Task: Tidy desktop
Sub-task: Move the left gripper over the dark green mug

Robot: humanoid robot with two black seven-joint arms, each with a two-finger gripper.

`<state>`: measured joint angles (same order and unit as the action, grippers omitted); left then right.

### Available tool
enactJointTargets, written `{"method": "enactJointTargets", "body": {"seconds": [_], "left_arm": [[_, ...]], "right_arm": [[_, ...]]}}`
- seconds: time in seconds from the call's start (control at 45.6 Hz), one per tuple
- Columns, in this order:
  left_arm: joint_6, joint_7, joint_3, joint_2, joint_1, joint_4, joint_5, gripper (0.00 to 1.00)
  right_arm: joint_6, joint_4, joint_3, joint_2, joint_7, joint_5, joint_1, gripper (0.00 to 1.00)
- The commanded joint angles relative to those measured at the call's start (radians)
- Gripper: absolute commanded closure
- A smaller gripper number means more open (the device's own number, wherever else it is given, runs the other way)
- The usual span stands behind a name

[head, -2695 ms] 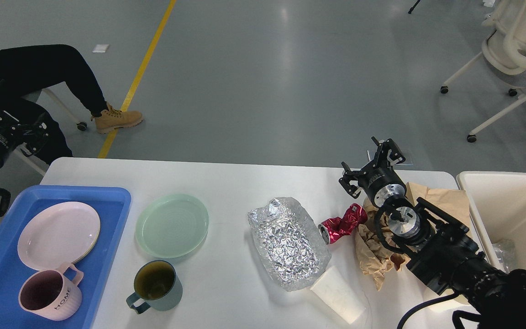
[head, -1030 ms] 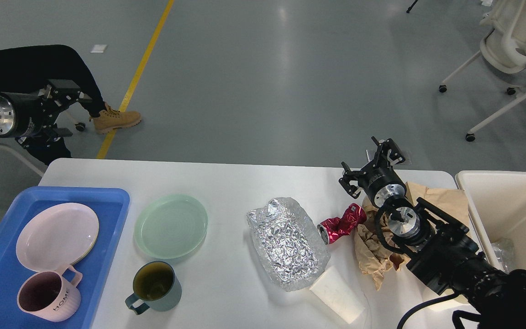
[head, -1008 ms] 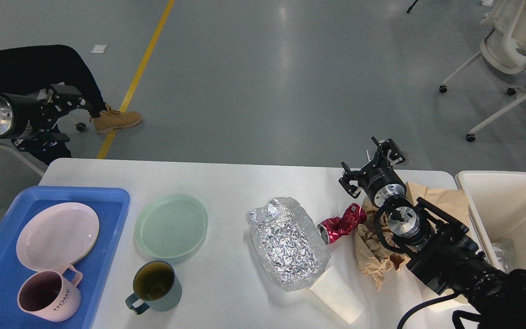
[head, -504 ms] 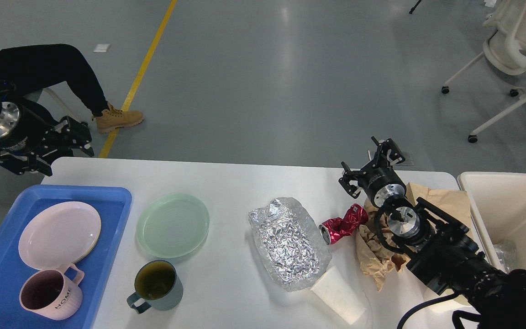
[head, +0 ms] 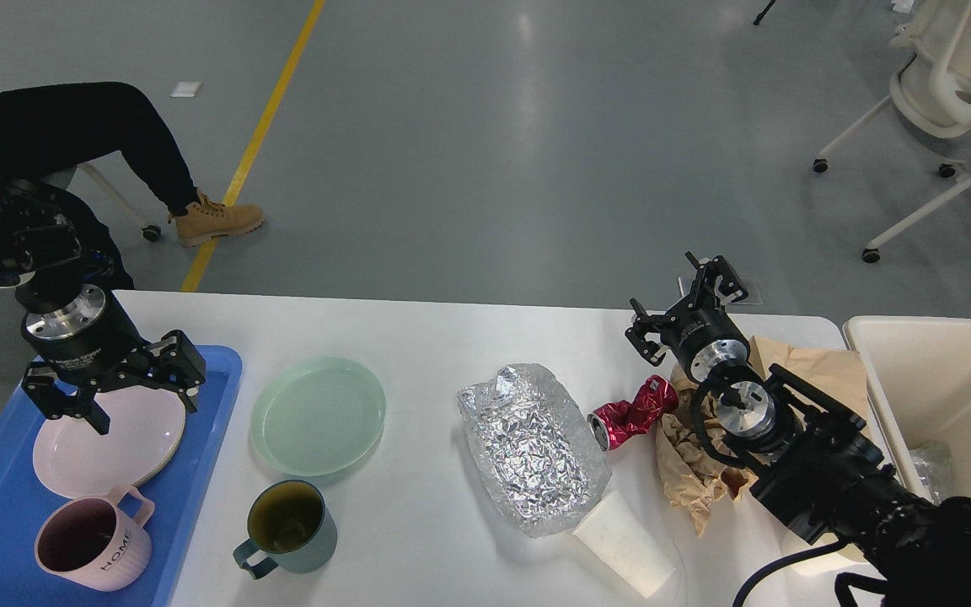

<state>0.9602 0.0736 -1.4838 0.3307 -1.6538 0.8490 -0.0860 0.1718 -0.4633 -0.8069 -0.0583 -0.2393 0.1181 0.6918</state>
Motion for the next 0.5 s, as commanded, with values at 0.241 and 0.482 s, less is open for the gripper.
{"method": "enactJointTargets", "body": {"seconds": [0.241, 0.482], "left_arm": [[0.0, 0.0, 0.011, -0.055, -0.172, 0.16, 0.037, 0.03], [0.0, 0.005, 0.071, -0.185, -0.127, 0.18, 0.035, 0.03]], "right_arm": [[0.0, 0.0, 0.0, 0.0, 0.0, 0.0, 0.0, 0.0], [0.0, 0.0, 0.0, 0.0, 0.0, 0.0, 0.0, 0.0]]}}
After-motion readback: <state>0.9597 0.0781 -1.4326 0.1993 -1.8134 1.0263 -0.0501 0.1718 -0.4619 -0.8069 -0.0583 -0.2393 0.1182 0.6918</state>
